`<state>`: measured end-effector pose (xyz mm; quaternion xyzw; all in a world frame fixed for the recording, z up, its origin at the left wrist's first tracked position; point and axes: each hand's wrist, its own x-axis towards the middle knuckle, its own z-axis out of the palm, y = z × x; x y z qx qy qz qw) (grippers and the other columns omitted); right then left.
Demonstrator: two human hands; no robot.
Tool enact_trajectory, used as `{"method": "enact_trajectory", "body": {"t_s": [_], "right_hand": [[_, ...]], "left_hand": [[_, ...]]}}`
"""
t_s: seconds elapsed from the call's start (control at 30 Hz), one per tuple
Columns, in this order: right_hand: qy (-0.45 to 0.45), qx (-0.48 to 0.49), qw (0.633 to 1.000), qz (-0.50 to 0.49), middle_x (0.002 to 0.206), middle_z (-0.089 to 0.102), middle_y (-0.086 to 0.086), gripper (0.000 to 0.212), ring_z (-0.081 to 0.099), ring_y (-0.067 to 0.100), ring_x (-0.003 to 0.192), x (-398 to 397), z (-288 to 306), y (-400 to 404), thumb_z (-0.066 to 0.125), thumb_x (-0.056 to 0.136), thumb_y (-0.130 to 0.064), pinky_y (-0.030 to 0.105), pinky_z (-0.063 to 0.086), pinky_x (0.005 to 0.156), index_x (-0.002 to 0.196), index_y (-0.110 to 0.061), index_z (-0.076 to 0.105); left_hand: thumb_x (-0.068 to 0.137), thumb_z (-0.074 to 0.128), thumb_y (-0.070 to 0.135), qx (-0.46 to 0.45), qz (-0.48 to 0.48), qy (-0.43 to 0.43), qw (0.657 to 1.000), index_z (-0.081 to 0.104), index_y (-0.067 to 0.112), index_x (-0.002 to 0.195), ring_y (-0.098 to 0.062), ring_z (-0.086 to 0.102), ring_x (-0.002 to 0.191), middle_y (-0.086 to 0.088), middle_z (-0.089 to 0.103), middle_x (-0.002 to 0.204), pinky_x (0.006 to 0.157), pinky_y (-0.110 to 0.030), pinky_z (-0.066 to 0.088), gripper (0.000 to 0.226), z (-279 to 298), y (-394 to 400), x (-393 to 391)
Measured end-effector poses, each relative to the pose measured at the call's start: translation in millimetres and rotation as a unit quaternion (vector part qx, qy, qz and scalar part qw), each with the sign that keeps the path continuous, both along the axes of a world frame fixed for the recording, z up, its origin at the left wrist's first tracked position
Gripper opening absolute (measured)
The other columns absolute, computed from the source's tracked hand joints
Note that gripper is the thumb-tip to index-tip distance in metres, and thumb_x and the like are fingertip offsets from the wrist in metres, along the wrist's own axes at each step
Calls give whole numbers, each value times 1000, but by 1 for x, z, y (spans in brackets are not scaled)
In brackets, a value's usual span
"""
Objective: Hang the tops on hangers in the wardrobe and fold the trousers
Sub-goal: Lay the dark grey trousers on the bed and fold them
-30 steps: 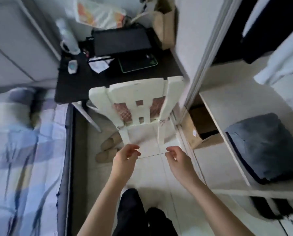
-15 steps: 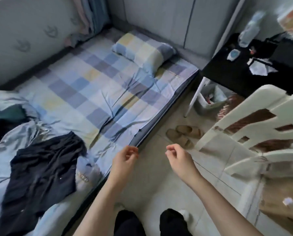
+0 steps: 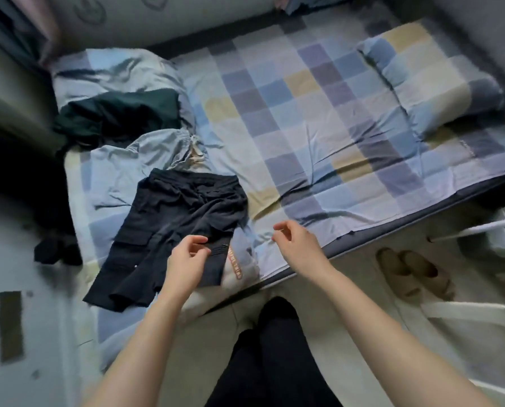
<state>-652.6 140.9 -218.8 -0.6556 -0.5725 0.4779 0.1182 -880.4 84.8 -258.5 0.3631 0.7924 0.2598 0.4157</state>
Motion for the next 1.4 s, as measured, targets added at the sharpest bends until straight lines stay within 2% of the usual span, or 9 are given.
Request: {"method": "enact_trajectory", "body": {"t_s": [0.27,0.57,0.63,0.73,0.87,1.0,1.13,1.23,1.4], "right_hand": [[-8,-42,991,130,109,63,0,24,57,18,100,-95,-97,128,47,94,-27,27,39,79,114,-18,58],[-73,-35,970,227,113,62,1,29,56,17,97,-187,-253,244,45,94,-31,27,39,77,119,-19,54],[-93,-17,968,231,118,62,5,31,56,22,106,-202,-293,273,47,95,-27,27,40,83,121,-13,54],[-151,10,947,283,126,58,12,38,54,29,115,-216,-352,306,49,94,-22,33,42,95,128,-7,50],[-226,20,897,380,146,39,10,62,36,36,132,-219,-411,326,52,88,-16,40,32,110,146,-15,31],[-270,44,844,461,145,34,7,73,29,36,132,-216,-447,333,65,83,-32,45,29,110,145,-28,27],[-361,38,800,477,126,49,7,59,39,34,121,-217,-453,344,68,77,-51,51,29,98,123,-24,44],[-407,5,770,492,101,56,1,39,52,28,110,-214,-448,345,63,81,-56,54,28,96,97,-22,57],[-419,70,747,512,103,54,-4,44,55,21,104,-194,-421,335,49,87,-64,55,23,97,101,-25,64]], "left_hand": [[88,56,13,-82,34,44,995,59,26,109,-12,58,87,12,61,90,61,-16,39,25,-96,80,-89],[92,51,15,-129,-80,142,978,51,13,131,-23,52,116,-7,53,131,93,-34,44,39,-226,194,-161],[93,48,17,-155,-213,246,933,43,14,139,-27,43,127,-7,45,140,100,-41,42,47,-259,214,-172],[93,47,20,-125,-400,374,827,25,13,150,-25,21,144,-4,26,156,112,-38,32,61,-305,241,-187],[94,43,10,-65,-398,415,815,12,14,155,-22,11,149,-3,10,163,116,-38,24,69,-340,285,-215],[95,37,6,-132,-433,393,800,11,14,154,-17,7,150,-1,12,162,117,-49,18,65,-367,311,-245],[93,51,29,-95,-504,492,703,37,17,136,-24,31,136,-4,42,140,111,-53,23,47,-372,321,-267],[85,60,53,-149,-506,492,692,45,21,122,-24,44,122,2,60,122,107,-53,24,51,-366,326,-282],[86,58,56,-214,-482,522,670,58,27,113,-21,62,109,0,66,114,100,-39,33,40,-342,307,-320]]}}
